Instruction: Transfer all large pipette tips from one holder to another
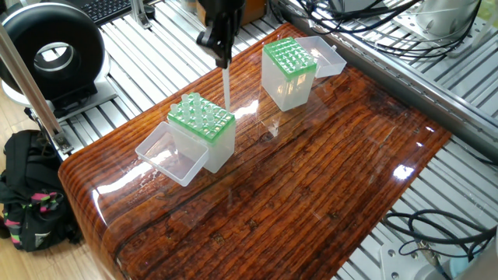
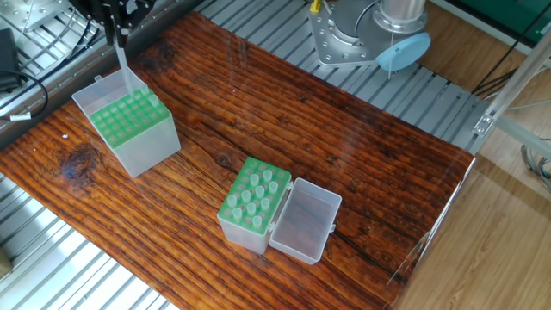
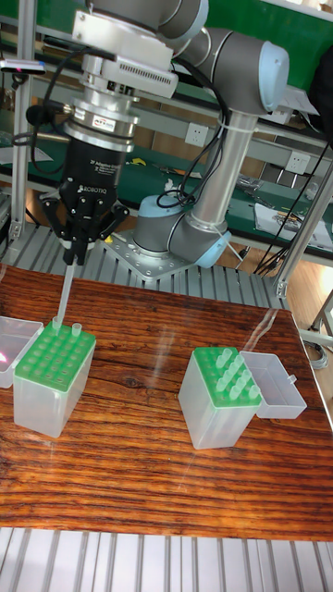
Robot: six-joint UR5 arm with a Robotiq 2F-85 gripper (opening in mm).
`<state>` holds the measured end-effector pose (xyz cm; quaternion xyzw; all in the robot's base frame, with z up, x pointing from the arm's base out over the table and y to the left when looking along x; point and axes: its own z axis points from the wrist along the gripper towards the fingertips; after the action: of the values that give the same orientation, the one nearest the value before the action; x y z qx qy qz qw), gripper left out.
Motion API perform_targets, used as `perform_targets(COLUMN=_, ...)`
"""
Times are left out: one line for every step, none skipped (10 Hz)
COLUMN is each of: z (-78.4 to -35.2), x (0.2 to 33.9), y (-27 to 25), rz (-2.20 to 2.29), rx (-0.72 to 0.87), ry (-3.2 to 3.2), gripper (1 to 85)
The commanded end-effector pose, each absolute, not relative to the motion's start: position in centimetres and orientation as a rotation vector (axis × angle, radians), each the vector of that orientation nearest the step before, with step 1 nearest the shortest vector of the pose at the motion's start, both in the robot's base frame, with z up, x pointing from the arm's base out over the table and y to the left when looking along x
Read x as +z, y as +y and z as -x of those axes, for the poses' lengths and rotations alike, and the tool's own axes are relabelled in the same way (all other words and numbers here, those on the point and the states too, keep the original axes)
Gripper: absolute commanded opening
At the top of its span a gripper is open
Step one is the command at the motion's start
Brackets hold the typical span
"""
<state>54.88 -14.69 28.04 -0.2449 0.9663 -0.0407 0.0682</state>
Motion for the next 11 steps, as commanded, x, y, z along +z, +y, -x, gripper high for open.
perform_targets(z=-53.9, x=28.3, y=-14.3, rz=0.652, rx=-0.076, ry=2.932, gripper=6.7)
perform_targets(z=-53.9, x=28.5, y=-15.8, rz=0.700, rx=-0.093, ry=2.924, gripper=6.3)
perform_targets(z=-53.7, x=28.5, y=-17.0, rz=0.741, rx=-0.099, ry=2.913, gripper=6.3)
perform_targets(z=-53.8, x=28.3, y=-17.6, rz=0.758, rx=-0.105, ry=2.902, gripper=6.3)
perform_targets(z=-54.0, x=28.2, y=-18.0, rz=0.764, rx=-0.119, ry=2.895, gripper=6.3)
perform_targets(z=-54.2, x=28.2, y=-17.9, rz=0.760, rx=-0.114, ry=2.891, gripper=6.3)
perform_targets(z=-54.7, x=28.1, y=-17.5, rz=0.752, rx=-0.093, ry=2.884, gripper=6.3)
perform_targets(z=-55.1, x=28.1, y=-17.0, rz=0.744, rx=-0.074, ry=2.878, gripper=6.3)
perform_targets(z=-55.2, x=28.2, y=-16.5, rz=0.732, rx=-0.052, ry=2.876, gripper=6.3)
perform_targets(z=-55.2, x=28.2, y=-16.4, rz=0.728, rx=-0.043, ry=2.874, gripper=6.3)
perform_targets(z=-55.3, x=28.2, y=-16.4, rz=0.728, rx=-0.051, ry=2.872, gripper=6.3)
